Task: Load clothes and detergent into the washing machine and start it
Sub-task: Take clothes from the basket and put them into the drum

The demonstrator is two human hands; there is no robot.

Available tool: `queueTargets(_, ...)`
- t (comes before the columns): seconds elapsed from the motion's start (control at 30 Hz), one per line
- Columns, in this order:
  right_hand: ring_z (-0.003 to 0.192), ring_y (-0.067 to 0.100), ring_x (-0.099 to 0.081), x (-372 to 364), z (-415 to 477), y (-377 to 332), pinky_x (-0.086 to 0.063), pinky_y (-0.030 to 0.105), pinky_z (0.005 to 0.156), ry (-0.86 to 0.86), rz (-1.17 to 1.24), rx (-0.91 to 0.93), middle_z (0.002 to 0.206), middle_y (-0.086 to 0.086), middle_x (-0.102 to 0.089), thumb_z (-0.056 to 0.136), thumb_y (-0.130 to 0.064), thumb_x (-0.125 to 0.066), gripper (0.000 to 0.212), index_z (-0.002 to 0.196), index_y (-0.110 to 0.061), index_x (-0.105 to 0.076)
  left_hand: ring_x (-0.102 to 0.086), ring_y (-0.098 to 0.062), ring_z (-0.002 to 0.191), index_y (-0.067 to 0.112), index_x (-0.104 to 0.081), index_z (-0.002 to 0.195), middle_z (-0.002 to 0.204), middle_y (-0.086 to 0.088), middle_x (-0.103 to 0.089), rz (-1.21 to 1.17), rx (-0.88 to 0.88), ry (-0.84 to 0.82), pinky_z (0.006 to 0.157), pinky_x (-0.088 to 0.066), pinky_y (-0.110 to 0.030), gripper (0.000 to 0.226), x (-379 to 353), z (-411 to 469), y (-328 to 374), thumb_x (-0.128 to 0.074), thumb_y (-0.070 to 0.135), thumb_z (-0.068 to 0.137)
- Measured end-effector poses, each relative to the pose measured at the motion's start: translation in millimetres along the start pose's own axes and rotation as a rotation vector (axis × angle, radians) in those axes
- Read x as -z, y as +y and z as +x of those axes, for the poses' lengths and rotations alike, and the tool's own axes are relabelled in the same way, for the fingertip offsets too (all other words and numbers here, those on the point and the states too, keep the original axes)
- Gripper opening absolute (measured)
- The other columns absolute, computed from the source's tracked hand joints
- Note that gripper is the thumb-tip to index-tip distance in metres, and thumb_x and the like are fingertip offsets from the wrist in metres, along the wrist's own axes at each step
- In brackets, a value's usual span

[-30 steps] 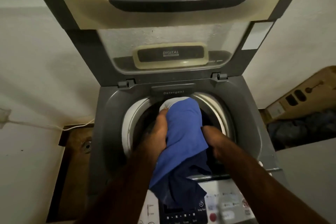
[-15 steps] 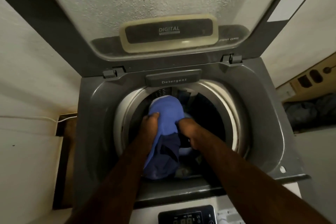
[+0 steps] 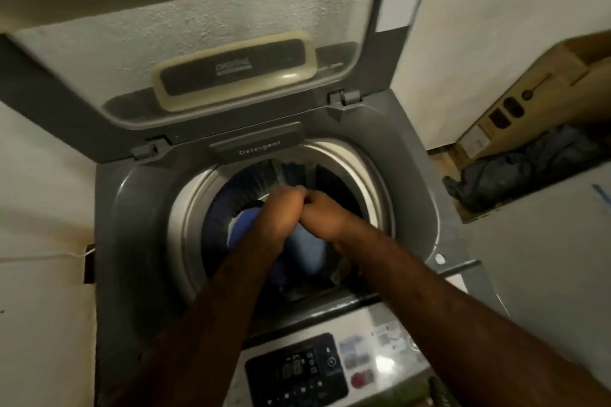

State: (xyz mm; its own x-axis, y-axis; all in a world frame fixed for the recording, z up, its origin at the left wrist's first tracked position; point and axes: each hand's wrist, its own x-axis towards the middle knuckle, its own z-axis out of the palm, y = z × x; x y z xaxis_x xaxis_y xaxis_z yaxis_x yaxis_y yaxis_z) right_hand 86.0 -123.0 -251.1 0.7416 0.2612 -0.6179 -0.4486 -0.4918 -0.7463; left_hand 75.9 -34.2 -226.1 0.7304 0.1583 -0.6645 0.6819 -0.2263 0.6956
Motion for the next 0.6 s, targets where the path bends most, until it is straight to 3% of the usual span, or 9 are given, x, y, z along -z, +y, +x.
queueTargets(0.03, 0.097, 0.018, -0.062, 12.4, -12.0, -2.5, -0.048, 0.011, 0.067, 0.034, -0.007, 0.038, 0.107, 0.014, -0.070, 0.098, -0.003, -0.051, 0.025, 0.115, 0.004, -0.069, -0.062, -0.040, 0.111, 0.012, -0.059, 0.097, 0.101, -0.017, -0.062, 0.004, -0.053, -0.003, 0.091, -0.051, -0.043, 0.017, -6.1, -6.7, 4.4, -0.045, 0.018, 0.103)
queueTargets(0.13, 0.103, 0.027, -0.069, 50.8, -51.4, -0.1, -0.055, 0.035, 0.087, 0.101, 0.000, 0.143, 0.110, 0.018, -0.074, 0.095, -0.002, -0.051, 0.027, 0.114, 0.002, -0.071, -0.057, -0.017, 0.101, 0.012, -0.062, 0.125, 0.110, 0.002, -0.060, 0.020, -0.172, -0.030, 0.090, -0.046, -0.034, 0.029, -31.6, -39.7, 16.4, -0.049, 0.024, 0.102)
queueTargets(0.2, 0.106, 0.028, -0.071, 77.4, -84.0, 10.5, -0.057, 0.041, 0.093, 0.171, 0.007, 0.173, 0.111, 0.018, -0.074, 0.095, -0.002, -0.051, 0.028, 0.115, -0.003, -0.071, -0.057, -0.011, 0.093, 0.017, -0.061, 0.120, 0.102, 0.007, -0.062, 0.071, -0.243, -0.063, 0.089, -0.046, -0.033, 0.025, -60.3, -62.4, 25.6, -0.048, 0.028, 0.101)
queueTargets(0.3, 0.092, 0.021, -0.075, 118.4, -136.6, 35.0, -0.062, 0.042, 0.082, 0.270, 0.065, 0.242, 0.096, 0.013, -0.076, 0.091, 0.003, -0.052, 0.026, 0.103, -0.007, -0.073, -0.059, -0.012, 0.089, 0.018, -0.057, 0.112, 0.106, -0.005, -0.065, 0.156, -0.322, -0.084, 0.082, -0.045, -0.027, 0.031, -116.8, -94.6, 48.5, -0.044, 0.041, 0.096)
queueTargets(0.4, 0.086, 0.015, -0.075, 169.5, -196.1, 75.4, -0.064, 0.042, 0.076, 0.412, 0.172, 0.243, 0.089, 0.005, -0.076, 0.087, 0.002, -0.050, 0.031, 0.099, -0.013, -0.074, -0.061, -0.016, 0.108, 0.025, -0.053, 0.135, 0.120, 0.002, -0.062, 0.256, -0.404, -0.156, 0.097, -0.050, -0.035, 0.042, -187.2, -145.8, 70.8, -0.048, 0.041, 0.097)
queueTargets(0.5, 0.089, 0.012, -0.074, 213.7, -250.1, 131.7, -0.062, 0.035, 0.074, 0.549, 0.282, 0.216, 0.089, -0.003, -0.076, 0.087, -0.001, -0.050, 0.033, 0.099, -0.019, -0.074, -0.060, -0.012, 0.108, 0.031, -0.060, 0.124, 0.115, 0.011, -0.063, 0.363, -0.514, -0.274, 0.094, -0.048, -0.035, 0.034, -266.7, -186.3, 72.9, -0.046, 0.041, 0.095)
queueTargets(0.6, 0.084, 0.013, -0.072, 239.2, -294.6, 208.3, -0.059, 0.037, 0.071, 0.710, 0.361, 0.109, 0.081, -0.006, -0.073, 0.087, -0.005, -0.052, 0.028, 0.084, -0.026, -0.072, -0.065, -0.010, 0.098, 0.029, -0.067, 0.109, 0.105, 0.010, -0.069, 0.469, -0.559, -0.408, 0.086, -0.052, -0.035, 0.035, -350.7, -215.4, 50.2, -0.042, 0.043, 0.089)
